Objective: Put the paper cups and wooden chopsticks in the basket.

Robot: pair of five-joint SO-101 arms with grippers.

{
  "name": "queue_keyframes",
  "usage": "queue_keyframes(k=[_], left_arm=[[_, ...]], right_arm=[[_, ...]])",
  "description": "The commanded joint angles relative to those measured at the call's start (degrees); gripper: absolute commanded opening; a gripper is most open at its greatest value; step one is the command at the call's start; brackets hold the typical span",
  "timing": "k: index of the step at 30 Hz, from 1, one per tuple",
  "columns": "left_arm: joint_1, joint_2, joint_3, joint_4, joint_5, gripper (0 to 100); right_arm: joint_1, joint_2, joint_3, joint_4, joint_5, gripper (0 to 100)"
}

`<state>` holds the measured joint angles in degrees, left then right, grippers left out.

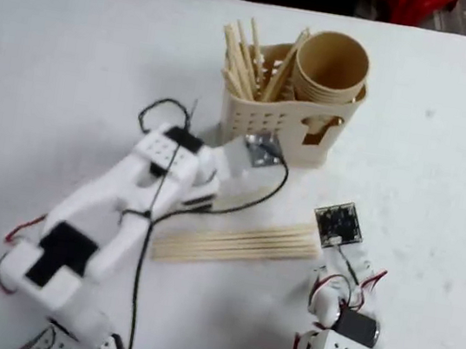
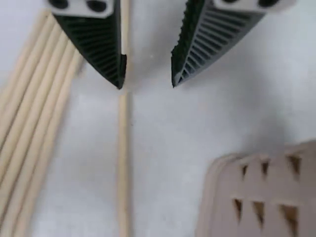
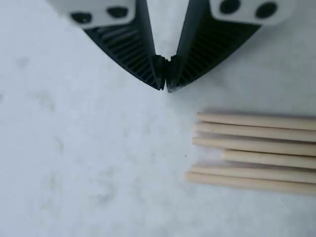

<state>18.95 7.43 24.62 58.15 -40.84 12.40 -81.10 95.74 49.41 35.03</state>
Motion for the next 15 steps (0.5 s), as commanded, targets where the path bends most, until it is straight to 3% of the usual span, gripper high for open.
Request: queue_keyframes(k=[1, 6, 15], left_arm=[[0.3, 8.3, -7.1, -0.7, 0.7, 17], [0.1, 14.2, -14.2, 4.1, 1.0, 16], [1.2, 15.8, -15.3, 6.8, 1.1, 2]], right_arm=[[-0.5, -0.6, 0.2, -1.0, -0.2, 2.1], [-0.5, -0.6, 0.2, -1.0, -0.2, 2.1], [-0.4, -0.6, 0.2, -1.0, -0.2, 2.1]])
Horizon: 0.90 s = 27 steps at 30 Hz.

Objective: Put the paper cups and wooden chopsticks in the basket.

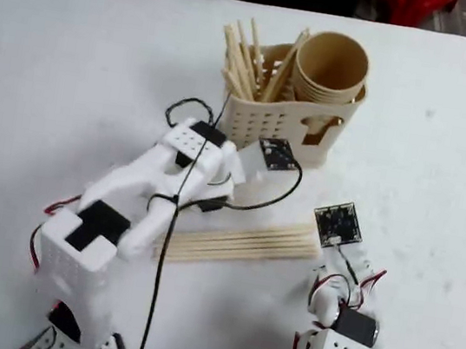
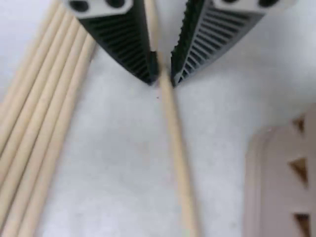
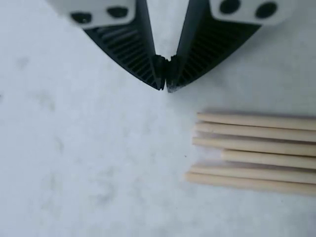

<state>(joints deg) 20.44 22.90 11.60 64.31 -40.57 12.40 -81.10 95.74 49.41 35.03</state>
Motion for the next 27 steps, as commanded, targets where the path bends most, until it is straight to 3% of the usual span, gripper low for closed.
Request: queue_keyframes(k=[1, 6, 13, 18, 21, 27], left_arm=[[-0.3, 0.0, -2.3, 0.8, 0.8, 2], [-0.3, -6.8, -1.9, 4.7, 0.8, 2], [0.0, -26.7, -2.0, 15.6, 0.8, 2], [4.9, -44.4, -2.3, 20.1, 0.8, 2], [8.2, -54.3, -3.2, 16.5, 2.8, 2], [9.0, -59.4, -8.3, -0.1, 23.5, 2]], right_arm=[[-0.4, -0.6, 0.2, -1.0, -0.2, 2.1], [-0.5, -0.6, 0.2, -1.0, -0.2, 2.1], [-0.4, -0.6, 0.2, -1.0, -0.2, 2.1], [-0.4, -0.6, 0.2, -1.0, -0.2, 2.1], [-0.4, -0.6, 0.2, -1.0, -0.2, 2.1], [-0.4, -0.6, 0.2, -1.0, -0.2, 2.1]])
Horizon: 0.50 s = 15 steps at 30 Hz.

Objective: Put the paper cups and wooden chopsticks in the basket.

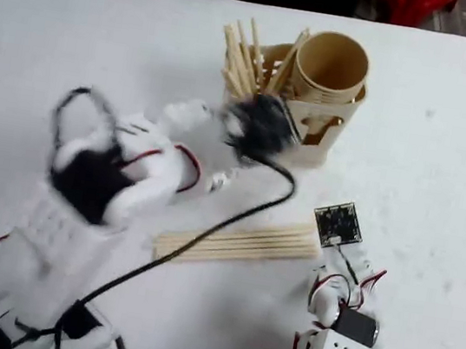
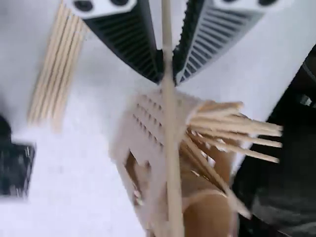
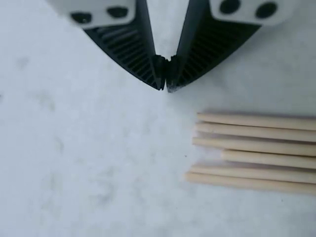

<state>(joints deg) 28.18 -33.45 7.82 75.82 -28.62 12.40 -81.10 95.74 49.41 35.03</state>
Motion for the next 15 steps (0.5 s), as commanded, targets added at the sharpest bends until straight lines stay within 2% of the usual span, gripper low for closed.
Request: queue_keyframes(k=[1, 5, 8, 11, 15], left_arm=[[1.5, -2.5, -4.8, -15.9, 12.9, 2], [1.4, 0.7, -5.1, -36.0, 17.8, 2], [1.1, 4.7, -5.1, -47.4, 20.7, 2], [1.0, 9.5, -5.1, -53.7, 22.2, 2], [-0.8, 14.8, -5.8, -54.8, 22.4, 2]], right_arm=[[-0.4, -0.6, 0.2, -1.0, -0.2, 2.1], [-0.4, -0.6, 0.2, -1.0, -0.2, 2.1], [-0.4, -0.6, 0.2, -1.0, -0.2, 2.1], [-0.4, -0.6, 0.2, -1.0, -0.2, 2.1], [-0.4, -0.6, 0.2, -1.0, -0.2, 2.1]])
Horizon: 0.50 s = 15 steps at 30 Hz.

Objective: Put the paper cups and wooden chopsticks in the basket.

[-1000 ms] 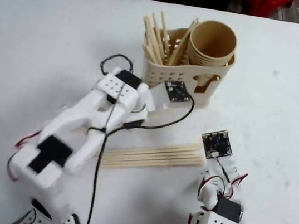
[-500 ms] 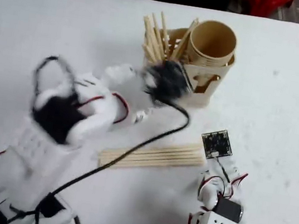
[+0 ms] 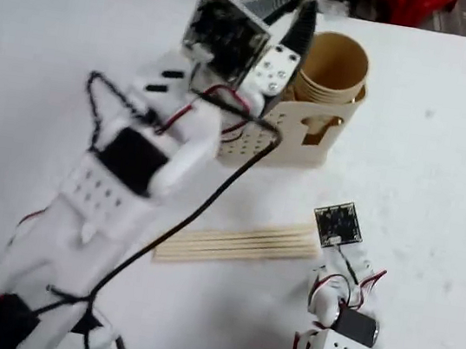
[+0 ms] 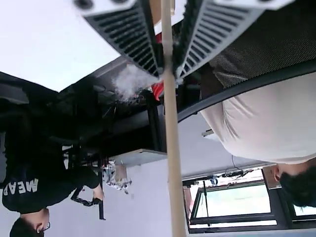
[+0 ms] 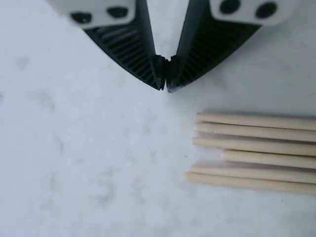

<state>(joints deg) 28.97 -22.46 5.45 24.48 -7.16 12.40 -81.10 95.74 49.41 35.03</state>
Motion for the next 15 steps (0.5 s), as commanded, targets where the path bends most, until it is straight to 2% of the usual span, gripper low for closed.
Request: queue_keyframes(k=[1, 8, 15], left_arm=[[-2.2, 5.1, -4.0, -3.5, 1.0, 2], [-5.6, 9.5, -7.1, -3.0, 1.1, 3], [-5.9, 9.3, -7.4, -0.5, 1.1, 9]], right_arm=[[-0.5, -0.6, 0.2, -1.0, -0.2, 2.1], [-0.5, -0.6, 0.2, -1.0, -0.2, 2.1], [-0.5, -0.6, 0.2, -1.0, -0.2, 2.1]])
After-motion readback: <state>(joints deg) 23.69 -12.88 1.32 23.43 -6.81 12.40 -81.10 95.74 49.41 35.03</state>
